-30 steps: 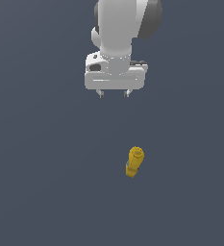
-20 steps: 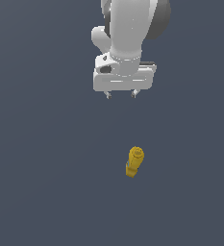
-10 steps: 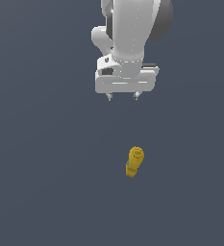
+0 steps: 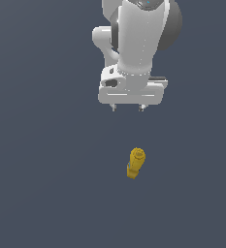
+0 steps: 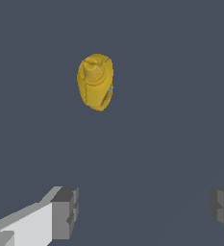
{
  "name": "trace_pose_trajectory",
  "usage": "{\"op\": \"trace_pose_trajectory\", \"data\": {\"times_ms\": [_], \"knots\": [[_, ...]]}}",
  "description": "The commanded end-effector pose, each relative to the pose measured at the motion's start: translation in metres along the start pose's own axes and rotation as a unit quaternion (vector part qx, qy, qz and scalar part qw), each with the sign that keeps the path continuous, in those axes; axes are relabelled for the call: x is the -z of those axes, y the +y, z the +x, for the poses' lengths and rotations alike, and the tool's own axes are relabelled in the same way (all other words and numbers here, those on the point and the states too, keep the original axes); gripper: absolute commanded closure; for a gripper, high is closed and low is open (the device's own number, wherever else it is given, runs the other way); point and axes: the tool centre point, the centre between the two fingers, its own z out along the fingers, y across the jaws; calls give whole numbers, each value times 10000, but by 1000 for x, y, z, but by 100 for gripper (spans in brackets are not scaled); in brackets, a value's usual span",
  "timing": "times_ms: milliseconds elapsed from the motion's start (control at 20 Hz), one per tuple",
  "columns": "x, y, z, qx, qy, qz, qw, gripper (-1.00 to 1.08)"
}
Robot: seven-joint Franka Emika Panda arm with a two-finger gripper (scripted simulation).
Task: Pick up the object and move it to a goal position.
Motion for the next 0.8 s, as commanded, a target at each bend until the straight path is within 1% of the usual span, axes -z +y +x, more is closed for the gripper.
{"op": "trace_pose_trajectory", "data": {"times_ms": [0,450,750], "knots": [[-5,-5,16,-194,20,8,9998,-92],[-31,-27,76,-972,105,38,9952,-92],[-47,-38,103,-1352,146,53,9907,-92]]}}
